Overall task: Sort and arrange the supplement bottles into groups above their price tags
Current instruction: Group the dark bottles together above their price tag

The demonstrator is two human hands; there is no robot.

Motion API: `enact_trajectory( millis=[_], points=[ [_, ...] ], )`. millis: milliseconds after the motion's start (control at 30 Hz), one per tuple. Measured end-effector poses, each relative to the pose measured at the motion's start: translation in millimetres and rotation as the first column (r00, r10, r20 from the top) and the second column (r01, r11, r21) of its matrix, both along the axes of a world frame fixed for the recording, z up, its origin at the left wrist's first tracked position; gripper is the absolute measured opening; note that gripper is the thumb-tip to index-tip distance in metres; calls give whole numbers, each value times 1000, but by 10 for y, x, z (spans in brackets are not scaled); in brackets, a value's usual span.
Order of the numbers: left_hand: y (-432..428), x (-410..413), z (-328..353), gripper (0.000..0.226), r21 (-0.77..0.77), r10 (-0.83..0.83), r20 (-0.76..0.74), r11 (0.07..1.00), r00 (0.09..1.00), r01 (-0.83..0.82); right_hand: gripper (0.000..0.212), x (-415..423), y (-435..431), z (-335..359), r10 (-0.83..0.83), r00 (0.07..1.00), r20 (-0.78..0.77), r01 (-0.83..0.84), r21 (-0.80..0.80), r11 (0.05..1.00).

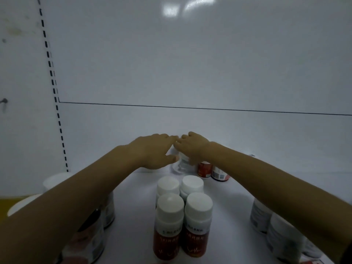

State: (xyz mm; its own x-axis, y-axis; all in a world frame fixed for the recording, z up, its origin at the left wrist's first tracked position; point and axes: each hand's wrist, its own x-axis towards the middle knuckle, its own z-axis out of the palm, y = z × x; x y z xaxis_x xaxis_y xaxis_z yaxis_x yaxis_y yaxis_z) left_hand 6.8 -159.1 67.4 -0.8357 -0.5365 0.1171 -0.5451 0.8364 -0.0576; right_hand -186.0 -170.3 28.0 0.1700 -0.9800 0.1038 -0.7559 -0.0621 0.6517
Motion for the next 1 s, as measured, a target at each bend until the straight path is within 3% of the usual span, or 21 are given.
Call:
enact_trajectory(
  millis=[100, 233, 367, 500, 667, 833, 1000],
  points=[
    [47, -22, 40, 74, -10, 29, -83, 1000, 996, -30, 63, 64, 220, 286, -68, 903, 424, 83, -17, 996],
    [47, -94, 22, 81, 62, 13, -241, 998, 971, 2, 52, 134, 702, 615, -14, 572, 820, 117, -65, 991],
    [197, -184, 8, 66, 182, -50, -381, 975, 923, 128, 37, 172, 1160, 736, 60, 206, 977, 164, -95, 982],
    [355, -231, 13, 59, 258, -89, -554, 927, 828, 273, 27, 169, 1483, 730, 96, -7, 995, 184, -93, 979],
    [527, -194, 21, 58, 284, -124, -668, 869, 734, 405, 28, 202, 1724, 697, 191, -154, 969, 219, -155, 963],
    [632, -117, -14, 51, 372, -53, -732, 804, 679, 464, 43, 236, 1801, 641, 188, -160, 969, 243, -146, 959],
    [652, -6, -84, 52, 422, -11, -743, 768, 669, 482, 30, 313, 1795, 593, 198, -219, 955, 220, -150, 964]
  ],
)
